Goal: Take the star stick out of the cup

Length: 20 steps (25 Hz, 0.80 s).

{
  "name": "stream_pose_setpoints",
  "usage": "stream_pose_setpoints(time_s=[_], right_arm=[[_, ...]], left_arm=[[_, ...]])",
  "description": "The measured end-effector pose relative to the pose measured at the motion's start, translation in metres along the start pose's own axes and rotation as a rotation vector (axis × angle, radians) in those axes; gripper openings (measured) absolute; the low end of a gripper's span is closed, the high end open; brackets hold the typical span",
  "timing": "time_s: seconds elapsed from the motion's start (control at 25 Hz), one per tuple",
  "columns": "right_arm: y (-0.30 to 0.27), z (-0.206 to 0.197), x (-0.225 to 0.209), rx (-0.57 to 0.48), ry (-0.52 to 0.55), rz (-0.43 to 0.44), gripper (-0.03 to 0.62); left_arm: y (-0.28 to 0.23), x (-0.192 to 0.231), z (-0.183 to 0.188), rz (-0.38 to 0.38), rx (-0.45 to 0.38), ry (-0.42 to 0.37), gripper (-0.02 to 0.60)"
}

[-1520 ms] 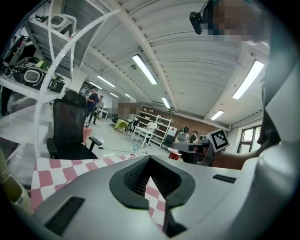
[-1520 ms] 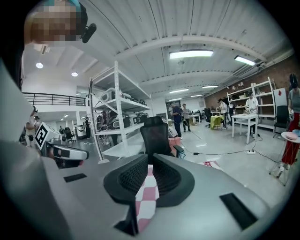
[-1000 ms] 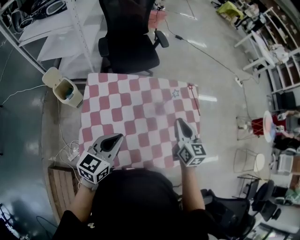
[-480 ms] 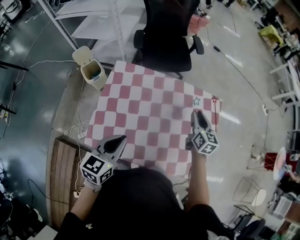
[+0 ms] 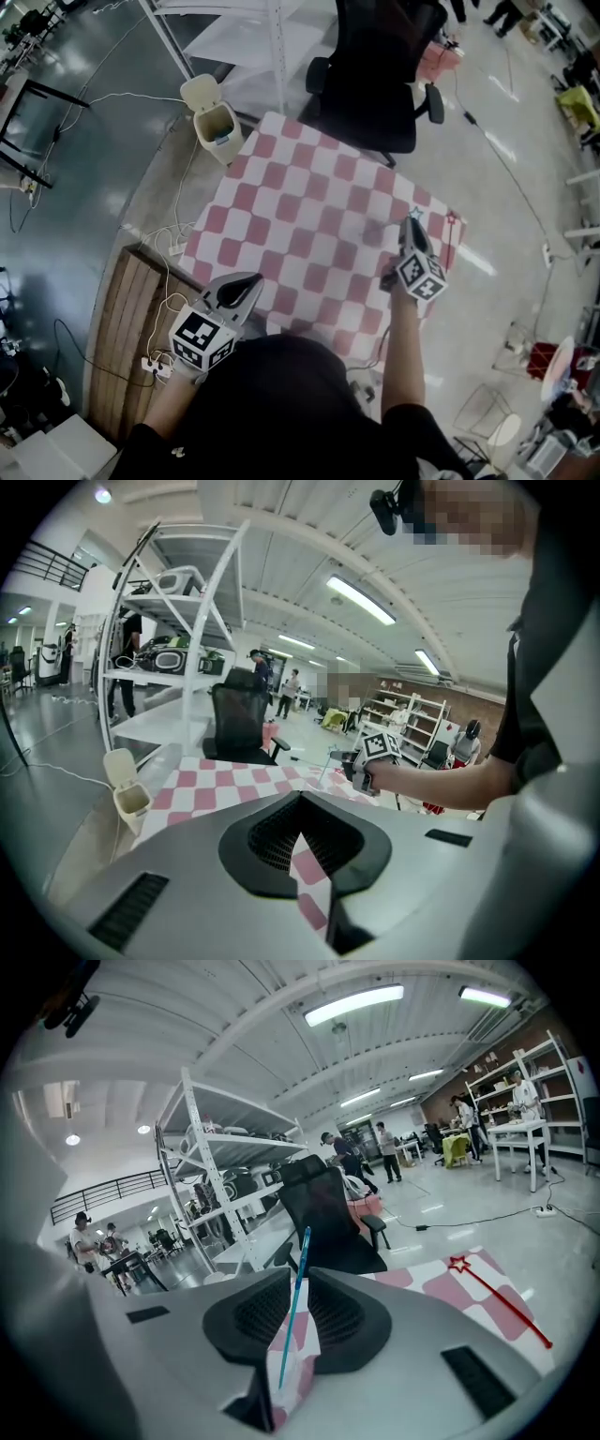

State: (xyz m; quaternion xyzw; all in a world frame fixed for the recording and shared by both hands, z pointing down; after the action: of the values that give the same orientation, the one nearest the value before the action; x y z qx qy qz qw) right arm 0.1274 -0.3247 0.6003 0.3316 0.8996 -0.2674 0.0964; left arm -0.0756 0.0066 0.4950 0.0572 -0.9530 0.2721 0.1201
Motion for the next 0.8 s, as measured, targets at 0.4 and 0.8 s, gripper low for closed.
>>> stream_pose_setpoints(time_s=[0.4,0.8], right_arm=[[-0.002,0.000,0.003,-0.017,0.014,-0.002,0.035],[0.037,0.040,0.039,-0.111,0.085,0.013,0.029]], left_arm=[[0.010,0.003,-0.006,0.020,0.003,0.001,0.038],[0.009,0.008,0.007,-0.041,-0.039,-0.024,0.040]])
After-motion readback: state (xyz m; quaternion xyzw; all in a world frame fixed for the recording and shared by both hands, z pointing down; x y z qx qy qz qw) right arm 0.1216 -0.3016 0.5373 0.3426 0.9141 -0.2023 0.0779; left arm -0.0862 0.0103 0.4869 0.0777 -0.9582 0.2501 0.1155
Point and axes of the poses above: the fingertips, and each gripper's own axes: y backward along the fingers, x to its left, z out of its top, the point moved 3 cm from there along y, backward along the fingers
